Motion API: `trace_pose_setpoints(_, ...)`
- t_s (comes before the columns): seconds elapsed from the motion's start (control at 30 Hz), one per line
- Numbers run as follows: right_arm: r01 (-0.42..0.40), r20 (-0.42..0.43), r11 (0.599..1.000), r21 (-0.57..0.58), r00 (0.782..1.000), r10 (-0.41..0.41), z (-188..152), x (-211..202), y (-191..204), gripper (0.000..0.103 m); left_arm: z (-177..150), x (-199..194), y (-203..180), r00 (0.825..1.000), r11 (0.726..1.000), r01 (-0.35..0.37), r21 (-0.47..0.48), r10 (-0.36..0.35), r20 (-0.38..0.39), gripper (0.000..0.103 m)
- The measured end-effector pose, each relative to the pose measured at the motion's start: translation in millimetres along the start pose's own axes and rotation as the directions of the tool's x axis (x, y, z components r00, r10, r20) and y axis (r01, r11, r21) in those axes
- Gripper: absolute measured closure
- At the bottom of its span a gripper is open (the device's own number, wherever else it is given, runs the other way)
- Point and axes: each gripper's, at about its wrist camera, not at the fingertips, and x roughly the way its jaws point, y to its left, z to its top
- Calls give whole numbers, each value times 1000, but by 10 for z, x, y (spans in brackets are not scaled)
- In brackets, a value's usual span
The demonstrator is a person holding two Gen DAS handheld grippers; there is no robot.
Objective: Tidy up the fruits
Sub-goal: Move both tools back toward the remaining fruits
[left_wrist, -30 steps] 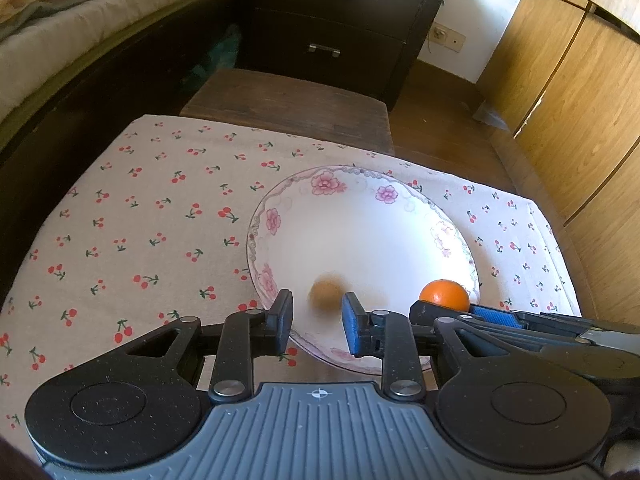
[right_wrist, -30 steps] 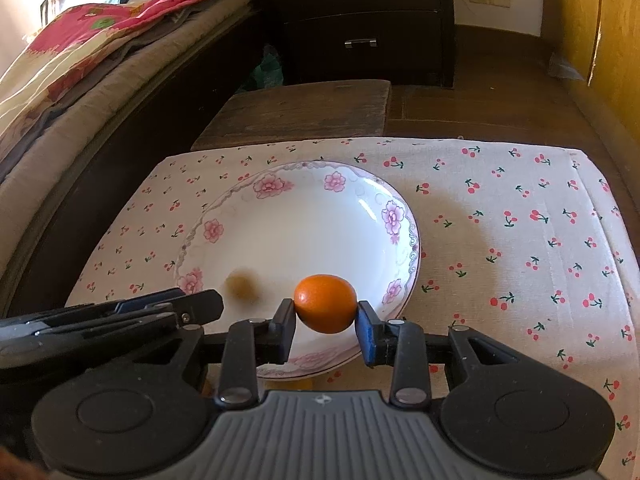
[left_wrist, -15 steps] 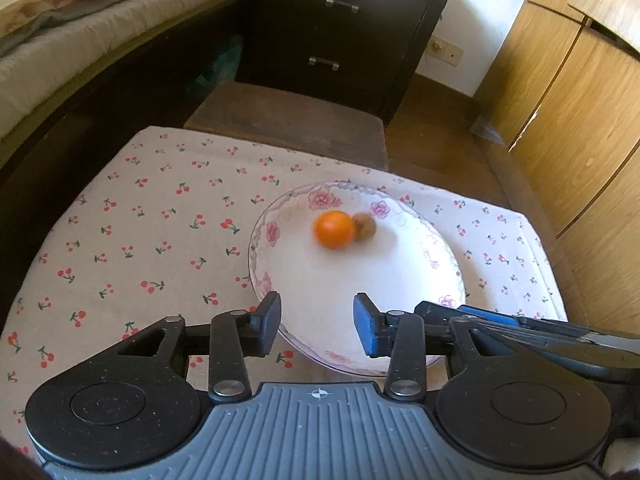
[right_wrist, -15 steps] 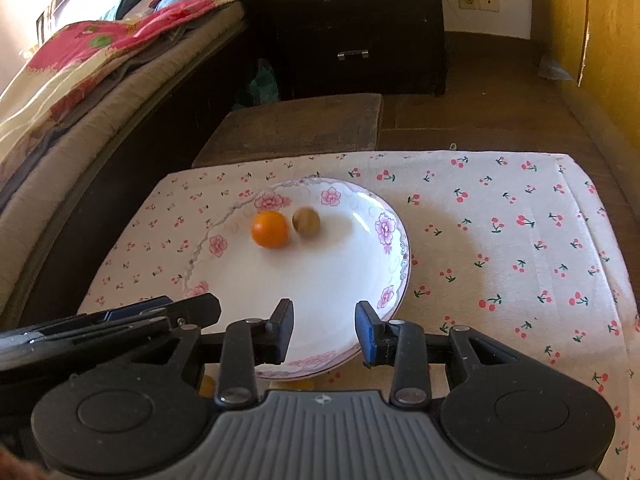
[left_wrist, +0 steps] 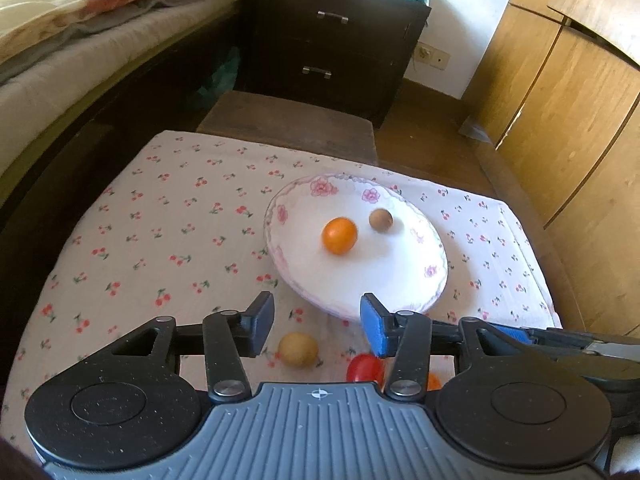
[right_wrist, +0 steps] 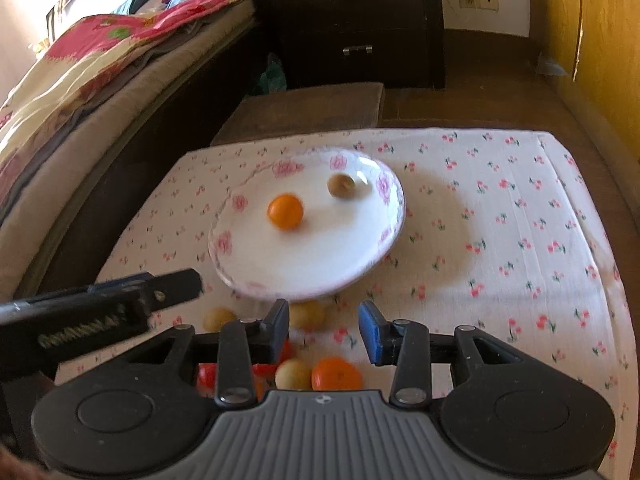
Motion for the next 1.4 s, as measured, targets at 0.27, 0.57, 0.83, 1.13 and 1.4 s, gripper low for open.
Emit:
trace_pose_setpoints(0.27,16,-46,1000,-3,999,-17,-204,38,-48,64,-183,-155,158,1000,1000,-22,8,22,-11,46)
trace_pose_setpoints(0.57,22,-82,1000,-19,996,-23,-253,117,-28,64,-373,-175,339,998,999,-45,9,45,-50,46)
trace_pose_setpoints(0.83,26,-111,999,-33,993,-29,-294,182,-29,64,-448,-41,255,995,998,-2,60,8,-100,46)
trace_pose_setpoints(1.13,21,-112,1000,-14,993,-23,-266,222,-80,64,-448,136,300,991,999,38,35,-34,-128,44)
trace_pose_setpoints(1.4,21,-143,1000,-10,989,-23,-297,229,-77,64,-596,81,239,980,993,85,81,-68,-185,46)
